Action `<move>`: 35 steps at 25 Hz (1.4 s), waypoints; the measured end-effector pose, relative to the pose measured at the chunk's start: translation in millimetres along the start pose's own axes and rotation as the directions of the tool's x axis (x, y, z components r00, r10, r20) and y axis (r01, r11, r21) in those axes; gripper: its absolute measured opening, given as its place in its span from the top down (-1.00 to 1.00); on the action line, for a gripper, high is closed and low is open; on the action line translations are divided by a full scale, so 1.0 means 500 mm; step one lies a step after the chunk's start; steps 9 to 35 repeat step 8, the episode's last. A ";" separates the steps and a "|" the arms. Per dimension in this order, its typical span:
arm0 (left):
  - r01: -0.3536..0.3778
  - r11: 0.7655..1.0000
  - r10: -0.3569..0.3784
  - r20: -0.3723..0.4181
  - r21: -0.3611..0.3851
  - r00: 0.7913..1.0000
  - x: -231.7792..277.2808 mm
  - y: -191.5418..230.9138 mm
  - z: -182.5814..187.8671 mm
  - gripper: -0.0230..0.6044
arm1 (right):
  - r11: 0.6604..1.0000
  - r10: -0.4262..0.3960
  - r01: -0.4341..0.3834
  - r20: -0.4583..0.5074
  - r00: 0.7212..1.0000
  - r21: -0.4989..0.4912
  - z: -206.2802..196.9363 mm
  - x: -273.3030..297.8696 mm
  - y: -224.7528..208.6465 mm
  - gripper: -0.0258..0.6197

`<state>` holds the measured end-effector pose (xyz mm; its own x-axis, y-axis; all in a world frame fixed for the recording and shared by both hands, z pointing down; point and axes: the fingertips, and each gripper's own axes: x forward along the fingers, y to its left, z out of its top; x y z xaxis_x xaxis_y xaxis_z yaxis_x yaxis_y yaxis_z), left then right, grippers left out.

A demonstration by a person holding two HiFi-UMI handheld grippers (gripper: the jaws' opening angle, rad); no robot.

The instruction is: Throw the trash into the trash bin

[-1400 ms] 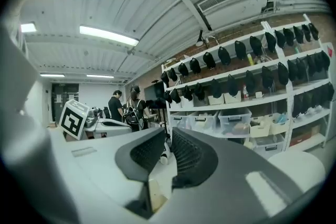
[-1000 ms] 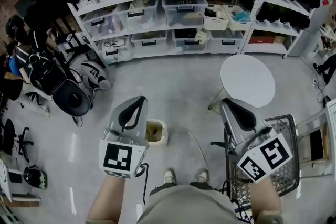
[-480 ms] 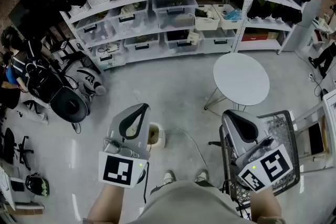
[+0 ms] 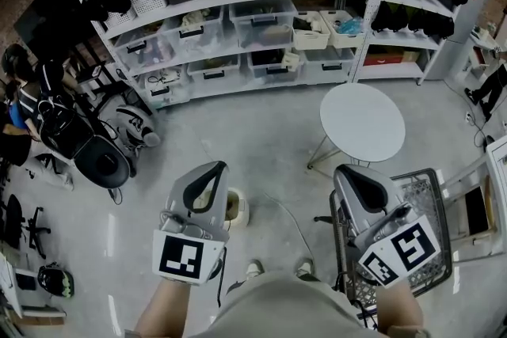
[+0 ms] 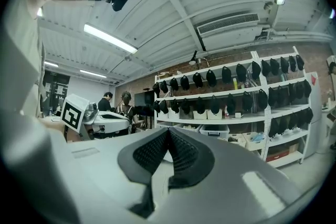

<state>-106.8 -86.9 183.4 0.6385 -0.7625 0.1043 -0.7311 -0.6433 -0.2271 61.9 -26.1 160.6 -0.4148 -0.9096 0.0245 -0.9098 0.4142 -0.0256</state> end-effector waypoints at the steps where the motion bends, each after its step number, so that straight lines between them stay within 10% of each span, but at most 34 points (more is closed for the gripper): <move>1: -0.002 1.000 0.002 -0.002 -0.001 1.000 -0.001 0.001 -0.001 0.92 | 1.000 0.002 -0.002 0.001 1.000 0.001 0.001 0.000 0.000 0.91; 35: -0.001 0.999 0.001 -0.002 -0.032 1.000 -0.002 0.001 -0.013 0.92 | 1.000 0.014 -0.014 -0.002 1.000 0.005 -0.005 0.006 -0.001 0.91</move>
